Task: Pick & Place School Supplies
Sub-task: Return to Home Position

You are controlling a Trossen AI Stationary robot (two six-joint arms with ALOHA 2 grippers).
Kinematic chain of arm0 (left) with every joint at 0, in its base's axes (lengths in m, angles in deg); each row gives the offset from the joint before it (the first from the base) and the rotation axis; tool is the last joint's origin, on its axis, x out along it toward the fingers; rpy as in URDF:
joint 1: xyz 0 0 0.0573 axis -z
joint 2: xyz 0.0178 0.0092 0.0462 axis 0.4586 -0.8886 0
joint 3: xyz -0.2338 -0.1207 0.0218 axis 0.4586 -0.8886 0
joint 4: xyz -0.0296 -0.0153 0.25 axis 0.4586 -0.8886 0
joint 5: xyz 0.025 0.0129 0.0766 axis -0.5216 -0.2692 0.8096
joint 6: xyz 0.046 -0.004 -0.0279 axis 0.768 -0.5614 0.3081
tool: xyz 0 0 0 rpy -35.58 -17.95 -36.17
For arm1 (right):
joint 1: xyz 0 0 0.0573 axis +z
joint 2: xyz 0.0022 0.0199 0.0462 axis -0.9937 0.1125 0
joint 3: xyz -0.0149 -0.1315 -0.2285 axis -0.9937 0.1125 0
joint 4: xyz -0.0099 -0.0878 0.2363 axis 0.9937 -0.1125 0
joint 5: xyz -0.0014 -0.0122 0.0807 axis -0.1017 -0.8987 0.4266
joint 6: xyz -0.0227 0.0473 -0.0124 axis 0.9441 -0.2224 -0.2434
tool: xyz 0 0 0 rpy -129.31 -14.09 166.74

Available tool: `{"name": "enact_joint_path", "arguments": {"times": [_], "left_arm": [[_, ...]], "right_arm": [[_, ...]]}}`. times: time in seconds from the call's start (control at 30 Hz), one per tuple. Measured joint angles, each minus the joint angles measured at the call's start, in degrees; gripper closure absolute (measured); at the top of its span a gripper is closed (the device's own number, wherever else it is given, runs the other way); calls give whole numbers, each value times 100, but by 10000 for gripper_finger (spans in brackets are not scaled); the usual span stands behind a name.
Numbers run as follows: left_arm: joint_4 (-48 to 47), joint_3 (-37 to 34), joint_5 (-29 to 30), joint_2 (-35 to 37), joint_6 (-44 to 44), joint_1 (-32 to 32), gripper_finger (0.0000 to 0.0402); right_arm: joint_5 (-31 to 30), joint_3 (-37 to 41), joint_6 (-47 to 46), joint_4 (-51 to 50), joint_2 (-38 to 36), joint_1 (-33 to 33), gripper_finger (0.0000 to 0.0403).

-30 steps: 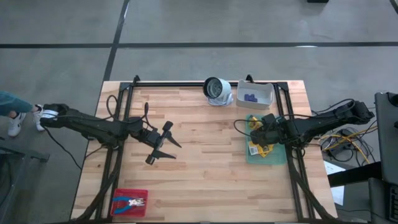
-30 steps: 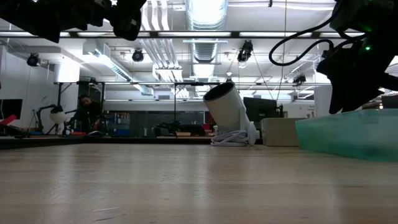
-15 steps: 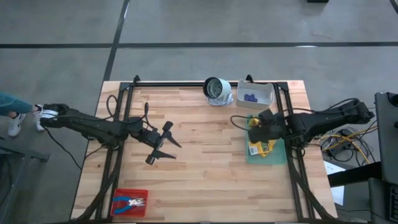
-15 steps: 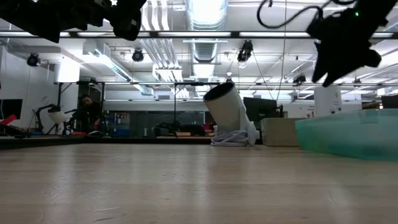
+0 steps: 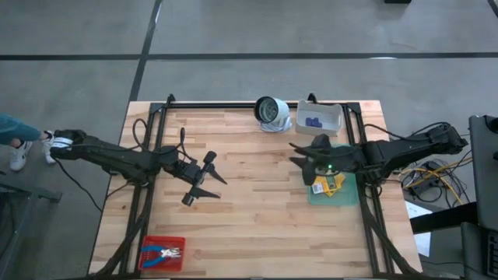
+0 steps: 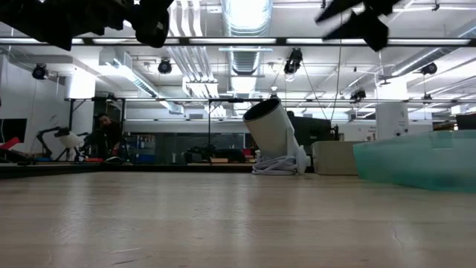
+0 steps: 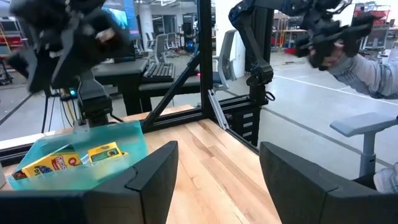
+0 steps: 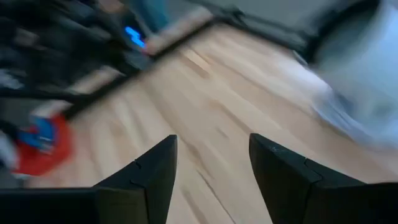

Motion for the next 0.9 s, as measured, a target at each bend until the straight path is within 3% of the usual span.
{"name": "enact_joint_path", "arguments": {"times": [0.27, 0.5, 0.9], "left_arm": [[-37, -4, 0, 0, -723, -2, 170], [-256, -11, -2, 0, -976, -2, 170], [194, 56, 12, -27, -1878, -1, 170]], "right_arm": [[189, 31, 1609, 2352, 457, 282, 216], [664, 31, 1743, 2945, 1284, 498, 235], [676, -620, 4194, 3795, 2671, 883, 275]]}}
